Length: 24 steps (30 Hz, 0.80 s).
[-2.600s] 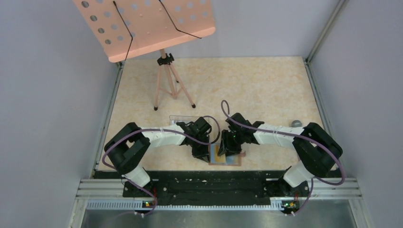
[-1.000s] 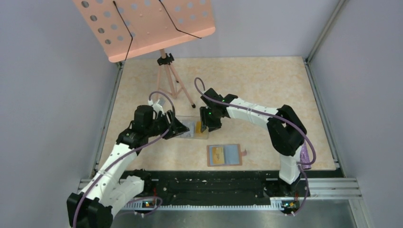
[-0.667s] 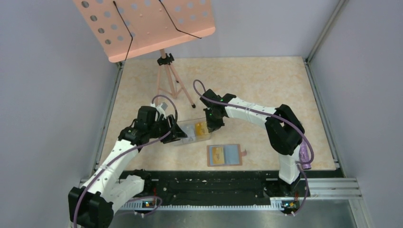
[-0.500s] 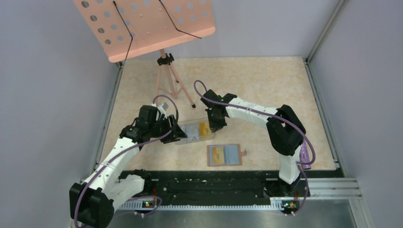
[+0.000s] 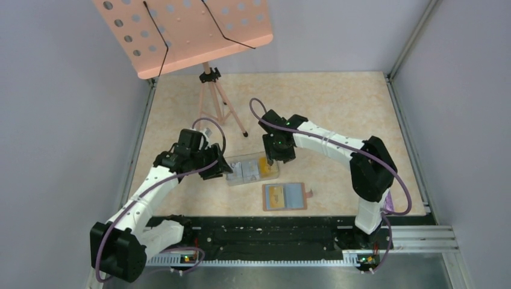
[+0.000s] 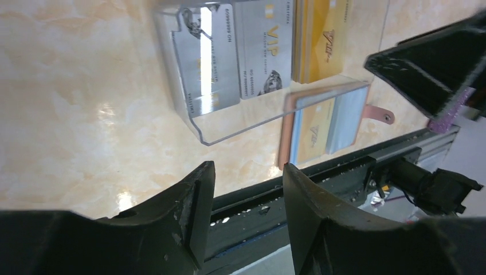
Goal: Put the credit cards into the card holder
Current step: Pick up the credit card from the storage box.
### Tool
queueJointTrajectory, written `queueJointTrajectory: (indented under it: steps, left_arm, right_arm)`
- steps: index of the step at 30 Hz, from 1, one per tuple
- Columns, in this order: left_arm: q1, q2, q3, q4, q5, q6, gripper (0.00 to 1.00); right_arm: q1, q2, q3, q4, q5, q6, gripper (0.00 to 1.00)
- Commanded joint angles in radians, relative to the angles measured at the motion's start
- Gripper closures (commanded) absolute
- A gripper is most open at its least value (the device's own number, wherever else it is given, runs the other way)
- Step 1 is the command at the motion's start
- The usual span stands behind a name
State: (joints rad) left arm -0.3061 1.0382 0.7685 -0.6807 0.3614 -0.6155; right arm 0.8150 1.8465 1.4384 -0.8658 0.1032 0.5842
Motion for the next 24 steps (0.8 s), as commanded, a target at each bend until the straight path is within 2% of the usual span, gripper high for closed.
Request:
queueJointTrajectory:
  steps: [1, 4, 8, 12, 17, 24]
  left_arm:
    - [0.008, 0.017, 0.057, -0.045, -0.108, 0.036, 0.47]
    - [0.017, 0.051, 0.068, -0.047, -0.106, 0.049, 0.48]
    - [0.030, 0.107, 0.084, -0.039, -0.088, 0.057, 0.47]
    - [0.034, 0.147, 0.105, -0.008, -0.044, 0.062, 0.52]
    - [0.031, 0.198, 0.120, 0.040, 0.036, 0.043, 0.58]
    - [0.030, 0.243, 0.122, 0.065, 0.023, 0.036, 0.62]
  right_arm:
    - [0.004, -0.087, 0.139, -0.037, 0.012, -0.022, 0.45]
    - [0.012, -0.079, 0.194, -0.030, -0.033, -0.030, 0.43]
    - [0.014, -0.038, 0.204, 0.052, -0.169, -0.011, 0.44]
    - [0.019, 0.014, 0.167, 0.144, -0.279, 0.032, 0.51]
    - [0.028, 0.075, 0.139, 0.195, -0.305, 0.055, 0.53]
    - [0.030, 0.133, 0.101, 0.214, -0.283, 0.075, 0.53]
